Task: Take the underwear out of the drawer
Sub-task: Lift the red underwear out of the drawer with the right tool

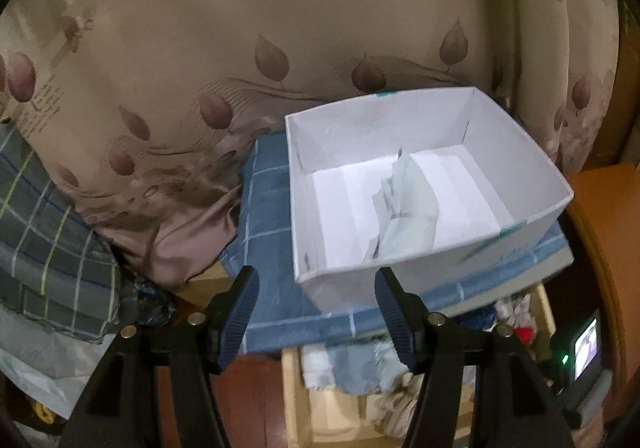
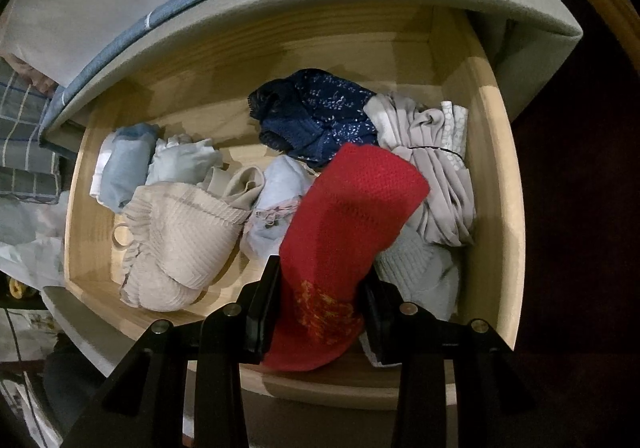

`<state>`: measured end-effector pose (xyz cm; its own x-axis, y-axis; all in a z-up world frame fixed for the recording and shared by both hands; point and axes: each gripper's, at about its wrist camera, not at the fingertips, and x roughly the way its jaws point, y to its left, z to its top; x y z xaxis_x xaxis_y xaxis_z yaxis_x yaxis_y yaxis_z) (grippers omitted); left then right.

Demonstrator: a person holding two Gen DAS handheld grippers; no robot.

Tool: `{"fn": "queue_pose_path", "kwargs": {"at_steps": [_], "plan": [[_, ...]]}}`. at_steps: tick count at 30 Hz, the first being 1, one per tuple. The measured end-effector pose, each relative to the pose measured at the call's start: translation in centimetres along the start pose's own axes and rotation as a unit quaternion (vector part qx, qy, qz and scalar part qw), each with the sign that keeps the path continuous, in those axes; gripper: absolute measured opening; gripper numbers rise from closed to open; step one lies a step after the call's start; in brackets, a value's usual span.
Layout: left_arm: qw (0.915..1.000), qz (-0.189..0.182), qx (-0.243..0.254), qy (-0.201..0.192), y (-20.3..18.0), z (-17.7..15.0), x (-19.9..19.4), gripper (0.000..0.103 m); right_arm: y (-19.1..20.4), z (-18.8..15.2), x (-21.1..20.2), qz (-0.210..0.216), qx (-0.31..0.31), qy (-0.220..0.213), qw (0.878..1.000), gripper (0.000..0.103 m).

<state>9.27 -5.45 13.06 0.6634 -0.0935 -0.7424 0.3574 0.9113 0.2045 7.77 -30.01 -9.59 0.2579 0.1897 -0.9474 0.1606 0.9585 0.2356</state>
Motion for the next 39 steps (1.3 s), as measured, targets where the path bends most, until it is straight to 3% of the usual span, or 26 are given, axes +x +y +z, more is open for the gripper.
{"fn": "queue_pose_path", "kwargs": {"at_steps": [10, 22, 30, 39], "plan": [[0.999, 0.011, -0.039, 0.018, 0.8, -7.0, 0.2, 0.062, 0.7, -0.2, -1.3, -0.027, -0.014, -0.042, 0.999, 0.035], [0.9921, 0.027, -0.092, 0.081, 0.7, -15.1, 5.8, 0.062, 0.5, -0.5, -5.4, -0.021, -0.024, -0.119, 0.992, 0.035], [0.9912, 0.03, -0.082, 0.099, -0.7, -17.1, 7.8, 0.062, 1.1, 0.3, -10.6, -0.014, -0.043, -0.171, 0.984, 0.035], [0.9906, 0.018, -0.108, 0.082, -0.1, -17.4, 7.4, 0.062, 2.8, 3.7, -19.1, -0.019, -0.073, -0.244, 0.967, 0.035]]}}
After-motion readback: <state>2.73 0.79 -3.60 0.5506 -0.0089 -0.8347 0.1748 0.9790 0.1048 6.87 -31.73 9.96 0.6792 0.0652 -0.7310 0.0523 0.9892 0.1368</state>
